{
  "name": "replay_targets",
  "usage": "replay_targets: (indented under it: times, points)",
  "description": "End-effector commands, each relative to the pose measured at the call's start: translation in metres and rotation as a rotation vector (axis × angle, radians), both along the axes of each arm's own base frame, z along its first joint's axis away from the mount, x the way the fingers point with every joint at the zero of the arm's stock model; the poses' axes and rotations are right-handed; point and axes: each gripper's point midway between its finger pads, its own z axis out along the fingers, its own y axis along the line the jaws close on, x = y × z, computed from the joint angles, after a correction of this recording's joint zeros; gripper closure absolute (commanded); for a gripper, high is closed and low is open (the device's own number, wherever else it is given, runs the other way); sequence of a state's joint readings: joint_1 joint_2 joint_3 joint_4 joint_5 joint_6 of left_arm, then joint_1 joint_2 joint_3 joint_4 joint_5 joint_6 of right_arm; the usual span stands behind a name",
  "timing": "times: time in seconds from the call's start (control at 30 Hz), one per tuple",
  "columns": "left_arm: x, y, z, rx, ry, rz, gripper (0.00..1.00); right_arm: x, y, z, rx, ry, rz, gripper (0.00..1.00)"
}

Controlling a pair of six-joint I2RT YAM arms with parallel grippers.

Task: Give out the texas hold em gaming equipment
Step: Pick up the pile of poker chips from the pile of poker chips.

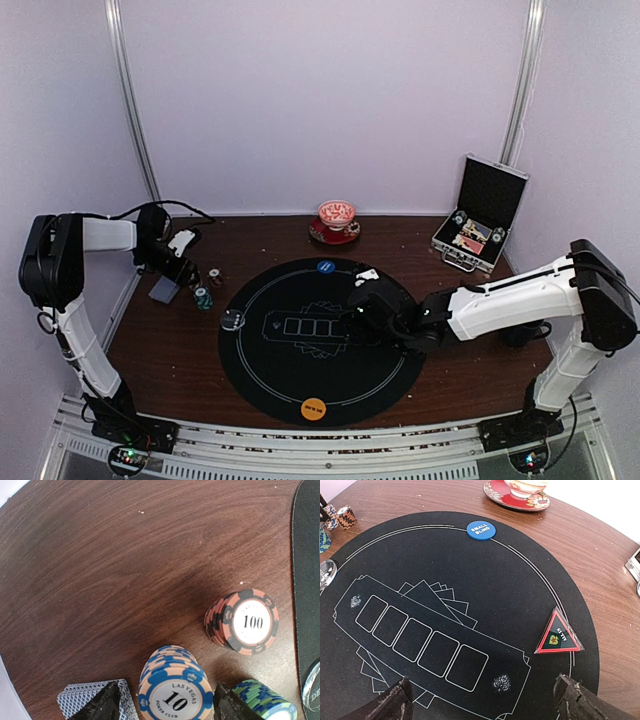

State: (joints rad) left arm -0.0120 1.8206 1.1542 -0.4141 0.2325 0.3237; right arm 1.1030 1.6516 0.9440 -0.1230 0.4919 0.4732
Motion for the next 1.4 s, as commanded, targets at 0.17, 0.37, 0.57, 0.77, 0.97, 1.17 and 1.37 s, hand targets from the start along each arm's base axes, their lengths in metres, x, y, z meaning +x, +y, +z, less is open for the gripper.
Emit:
replay_targets:
  times: [0.17,0.37,0.57,0.77,0.97,1.17,1.37]
  points:
    - [0.006,0.000,0.008,-0.016,-0.038,-0.014,0.35,0.003,0.003,0.005,-0.016,-0.021,-0.007,0.00]
    - [0.006,0.001,0.009,-0.012,-0.040,-0.013,0.39,0.002,0.004,0.004,-0.018,-0.021,-0.005,0.00]
    - [0.007,0.001,0.011,-0.010,-0.047,-0.011,0.43,0.002,0.004,0.003,-0.019,-0.020,-0.004,0.00]
    - [0.006,0.002,0.010,-0.007,-0.046,-0.010,0.48,0.001,0.005,0.003,-0.020,-0.020,-0.002,0.00]
    - [0.006,0.002,0.011,-0.009,-0.048,-0.012,0.53,0.002,0.005,0.002,-0.024,-0.019,-0.003,0.00]
    - [0.006,0.001,0.014,-0.012,-0.056,-0.015,0.61,0.002,0.005,0.003,-0.024,-0.020,-0.003,0.00]
    - [0.007,0.001,0.019,-0.010,-0.073,-0.013,0.68,0.002,0.005,0.002,-0.026,-0.019,-0.003,0.00]
